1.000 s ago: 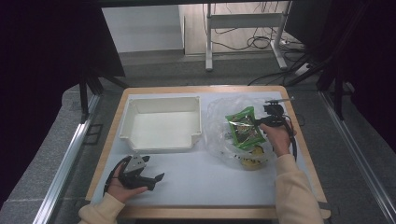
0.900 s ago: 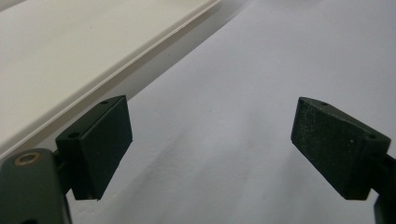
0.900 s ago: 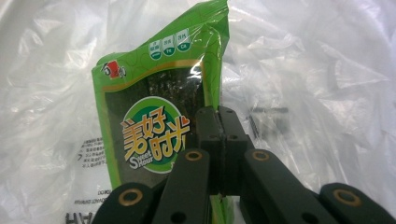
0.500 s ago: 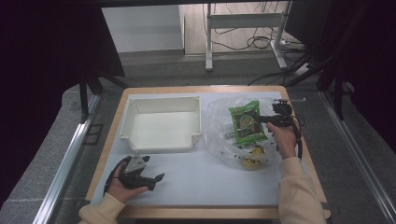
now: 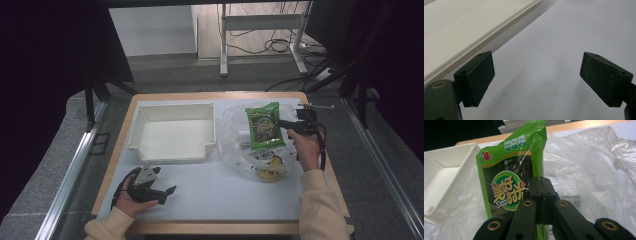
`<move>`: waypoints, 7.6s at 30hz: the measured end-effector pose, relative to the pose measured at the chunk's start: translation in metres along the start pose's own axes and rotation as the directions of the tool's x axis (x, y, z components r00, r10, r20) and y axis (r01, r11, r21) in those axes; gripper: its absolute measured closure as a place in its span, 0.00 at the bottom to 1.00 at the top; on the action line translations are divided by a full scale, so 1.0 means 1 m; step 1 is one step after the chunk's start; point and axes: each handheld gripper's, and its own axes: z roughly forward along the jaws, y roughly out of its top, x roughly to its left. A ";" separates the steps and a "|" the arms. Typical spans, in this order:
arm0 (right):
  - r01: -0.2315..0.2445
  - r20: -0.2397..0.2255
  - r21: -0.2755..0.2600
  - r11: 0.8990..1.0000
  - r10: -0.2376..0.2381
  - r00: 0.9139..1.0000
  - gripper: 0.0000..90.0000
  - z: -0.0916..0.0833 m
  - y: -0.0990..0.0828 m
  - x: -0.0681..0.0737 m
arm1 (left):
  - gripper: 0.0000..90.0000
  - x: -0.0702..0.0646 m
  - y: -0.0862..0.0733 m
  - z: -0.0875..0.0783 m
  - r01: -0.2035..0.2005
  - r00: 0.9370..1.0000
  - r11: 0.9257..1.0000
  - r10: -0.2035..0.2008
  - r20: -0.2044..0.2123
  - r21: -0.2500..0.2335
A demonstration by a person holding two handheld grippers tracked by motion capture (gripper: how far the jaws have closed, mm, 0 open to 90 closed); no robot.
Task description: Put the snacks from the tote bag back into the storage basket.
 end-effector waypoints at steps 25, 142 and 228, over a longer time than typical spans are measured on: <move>0.021 -0.098 -0.092 0.996 -0.030 0.995 1.00 -0.017 0.008 0.023 | 0.14 -0.001 0.000 0.001 -0.002 1.000 1.000 0.002 -0.002 0.006; 0.059 -0.333 -0.130 0.990 -0.100 0.938 1.00 0.029 0.026 0.129 | 0.13 -0.001 0.000 -0.001 0.002 1.000 1.000 -0.002 -0.010 0.001; 0.121 -0.427 -0.070 0.990 -0.139 0.893 1.00 0.091 0.013 0.207 | 0.14 0.000 0.000 -0.003 0.008 1.000 1.000 -0.008 -0.005 -0.015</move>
